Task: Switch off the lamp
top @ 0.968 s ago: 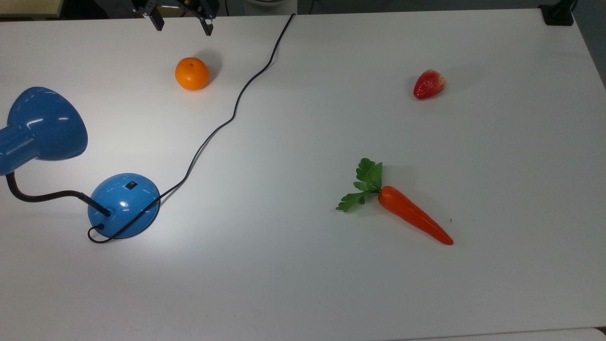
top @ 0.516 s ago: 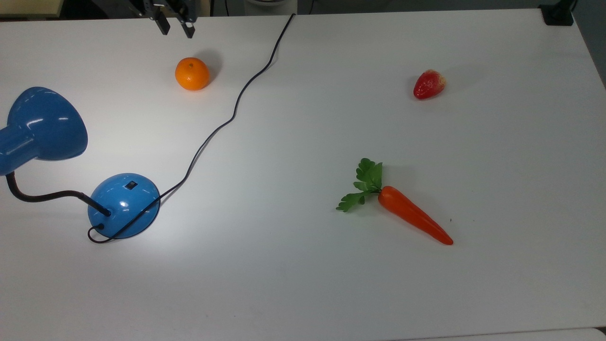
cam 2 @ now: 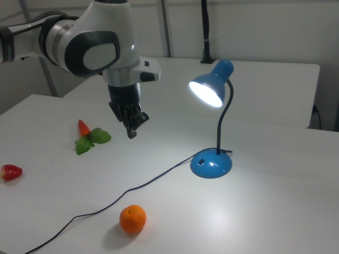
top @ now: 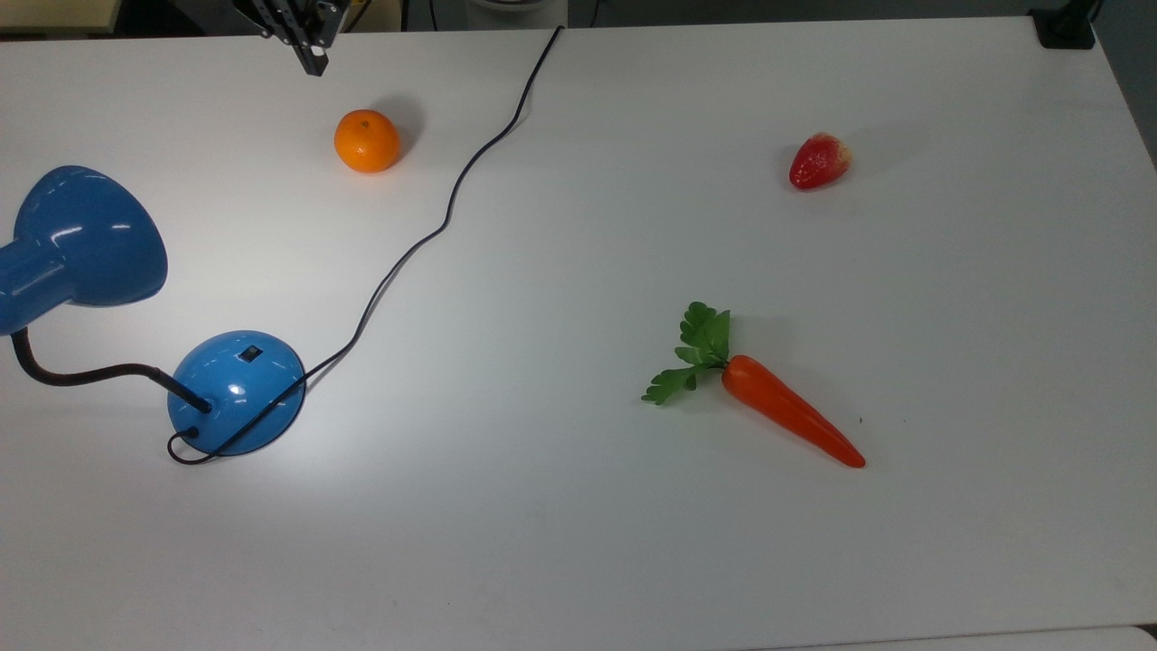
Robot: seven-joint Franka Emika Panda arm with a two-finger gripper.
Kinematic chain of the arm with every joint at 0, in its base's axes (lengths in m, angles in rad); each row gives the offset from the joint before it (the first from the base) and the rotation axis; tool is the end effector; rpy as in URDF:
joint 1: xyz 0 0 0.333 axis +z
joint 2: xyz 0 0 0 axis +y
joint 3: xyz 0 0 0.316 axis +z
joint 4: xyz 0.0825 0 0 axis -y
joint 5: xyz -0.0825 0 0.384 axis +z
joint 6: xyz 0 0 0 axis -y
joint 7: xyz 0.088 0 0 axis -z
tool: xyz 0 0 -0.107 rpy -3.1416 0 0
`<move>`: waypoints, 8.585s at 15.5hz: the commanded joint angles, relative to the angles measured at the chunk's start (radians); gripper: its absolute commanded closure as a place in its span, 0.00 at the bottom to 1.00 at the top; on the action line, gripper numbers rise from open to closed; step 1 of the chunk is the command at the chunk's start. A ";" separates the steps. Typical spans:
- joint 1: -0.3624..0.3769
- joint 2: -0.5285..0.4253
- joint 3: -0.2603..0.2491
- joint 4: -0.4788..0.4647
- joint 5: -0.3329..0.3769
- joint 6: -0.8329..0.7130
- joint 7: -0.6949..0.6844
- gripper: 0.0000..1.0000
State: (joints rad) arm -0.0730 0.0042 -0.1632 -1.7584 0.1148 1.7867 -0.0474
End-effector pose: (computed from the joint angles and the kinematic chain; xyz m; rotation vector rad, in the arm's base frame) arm 0.5537 -0.1230 0.5522 -3.0168 0.3211 -0.0603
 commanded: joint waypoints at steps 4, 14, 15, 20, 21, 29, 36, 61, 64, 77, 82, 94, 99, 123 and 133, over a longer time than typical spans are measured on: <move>-0.022 0.014 -0.001 -0.004 0.017 0.068 0.018 1.00; -0.064 0.068 -0.001 -0.003 0.023 0.189 0.037 1.00; -0.064 0.074 -0.001 -0.004 0.023 0.204 0.037 1.00; -0.073 0.123 -0.001 -0.004 0.032 0.308 0.053 1.00; -0.077 0.138 -0.001 -0.004 0.032 0.338 0.061 1.00; -0.077 0.249 -0.001 -0.004 0.032 0.529 0.086 1.00; -0.064 0.307 -0.001 -0.021 0.032 0.720 0.185 1.00; -0.016 0.435 0.008 -0.093 0.025 1.086 0.293 1.00; -0.014 0.454 0.008 -0.087 0.020 1.089 0.291 1.00; -0.017 0.513 0.008 -0.030 0.005 1.093 0.282 1.00; -0.017 0.517 0.008 -0.030 -0.004 1.093 0.282 1.00; -0.017 0.530 0.008 -0.021 -0.012 1.094 0.276 1.00; -0.017 0.539 0.008 -0.018 -0.021 1.094 0.276 1.00; -0.014 0.521 0.008 -0.053 -0.032 1.080 0.268 1.00; -0.040 0.333 0.031 -0.073 -0.030 0.765 0.258 1.00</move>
State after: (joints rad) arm -0.0981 0.4467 -0.1474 -1.7876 0.0936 2.6677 0.2336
